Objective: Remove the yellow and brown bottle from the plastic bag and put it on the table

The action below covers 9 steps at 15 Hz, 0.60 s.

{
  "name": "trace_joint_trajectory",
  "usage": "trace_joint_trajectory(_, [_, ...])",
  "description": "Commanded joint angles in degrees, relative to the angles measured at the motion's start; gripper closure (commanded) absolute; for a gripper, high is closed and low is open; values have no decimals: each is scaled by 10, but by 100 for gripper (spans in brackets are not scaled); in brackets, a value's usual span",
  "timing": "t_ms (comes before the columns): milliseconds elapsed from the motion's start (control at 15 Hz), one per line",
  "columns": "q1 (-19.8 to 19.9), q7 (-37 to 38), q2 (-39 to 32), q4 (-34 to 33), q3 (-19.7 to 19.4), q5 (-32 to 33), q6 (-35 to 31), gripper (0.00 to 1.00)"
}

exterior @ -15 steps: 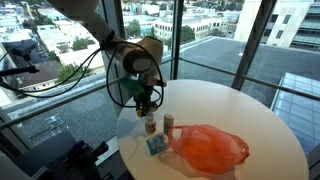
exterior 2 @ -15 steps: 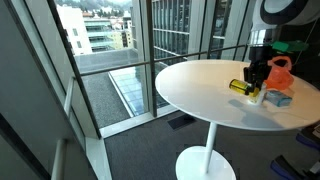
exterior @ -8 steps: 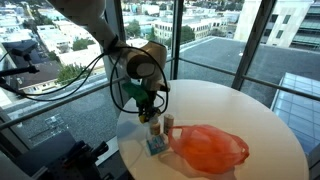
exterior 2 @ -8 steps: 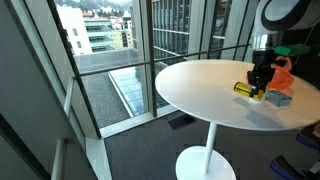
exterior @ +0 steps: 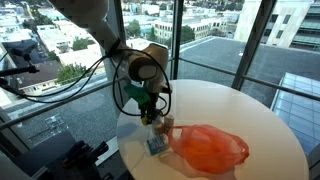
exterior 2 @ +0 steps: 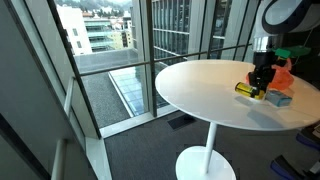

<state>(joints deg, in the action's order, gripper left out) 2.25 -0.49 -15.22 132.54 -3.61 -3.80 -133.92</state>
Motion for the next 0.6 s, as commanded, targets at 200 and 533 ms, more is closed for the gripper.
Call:
trace_joint_trajectory(200, [1, 0, -9, -4, 6, 9, -4, 81])
trace_joint_trajectory(533, [-15, 4, 10, 6, 18, 19, -8, 81])
